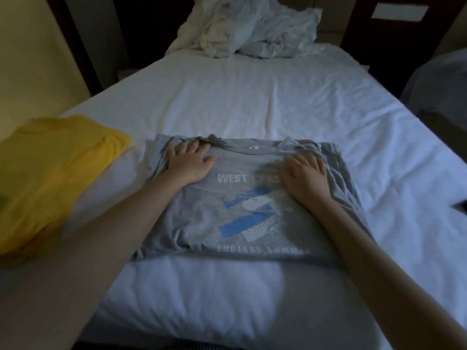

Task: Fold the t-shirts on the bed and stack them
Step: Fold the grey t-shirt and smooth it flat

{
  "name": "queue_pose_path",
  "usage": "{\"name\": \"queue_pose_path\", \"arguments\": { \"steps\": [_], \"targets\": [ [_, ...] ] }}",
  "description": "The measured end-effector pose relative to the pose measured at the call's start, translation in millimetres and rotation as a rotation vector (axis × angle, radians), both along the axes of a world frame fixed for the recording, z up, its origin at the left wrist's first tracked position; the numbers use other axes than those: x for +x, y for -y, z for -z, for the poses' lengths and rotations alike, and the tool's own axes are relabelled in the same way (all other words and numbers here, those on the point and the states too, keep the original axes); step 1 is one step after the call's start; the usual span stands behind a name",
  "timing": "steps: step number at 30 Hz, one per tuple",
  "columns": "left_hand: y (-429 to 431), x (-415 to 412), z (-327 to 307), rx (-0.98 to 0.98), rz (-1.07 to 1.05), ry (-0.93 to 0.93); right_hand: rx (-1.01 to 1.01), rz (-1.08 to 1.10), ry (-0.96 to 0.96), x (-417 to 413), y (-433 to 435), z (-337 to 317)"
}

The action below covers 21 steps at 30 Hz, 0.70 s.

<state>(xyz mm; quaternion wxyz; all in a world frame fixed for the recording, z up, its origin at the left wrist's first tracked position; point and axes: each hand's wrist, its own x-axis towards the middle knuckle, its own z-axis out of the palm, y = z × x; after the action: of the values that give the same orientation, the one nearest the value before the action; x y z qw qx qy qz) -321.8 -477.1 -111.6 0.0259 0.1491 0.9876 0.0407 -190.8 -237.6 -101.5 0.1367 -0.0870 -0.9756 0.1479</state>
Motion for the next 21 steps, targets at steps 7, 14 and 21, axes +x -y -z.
{"name": "queue_pose_path", "arguments": {
  "steps": [7,14,21],
  "targets": [
    [-47,4,-30,0.215,0.251,-0.115,0.059,-0.302,-0.113,77,97,18],
    [-78,-9,-36,0.006,0.252,0.139,0.023,-0.344,-0.155,78,92,26],
    [-66,52,-45,-0.081,0.368,0.210,-0.076,-0.107,-0.401,95,98,26]
  ]
}}
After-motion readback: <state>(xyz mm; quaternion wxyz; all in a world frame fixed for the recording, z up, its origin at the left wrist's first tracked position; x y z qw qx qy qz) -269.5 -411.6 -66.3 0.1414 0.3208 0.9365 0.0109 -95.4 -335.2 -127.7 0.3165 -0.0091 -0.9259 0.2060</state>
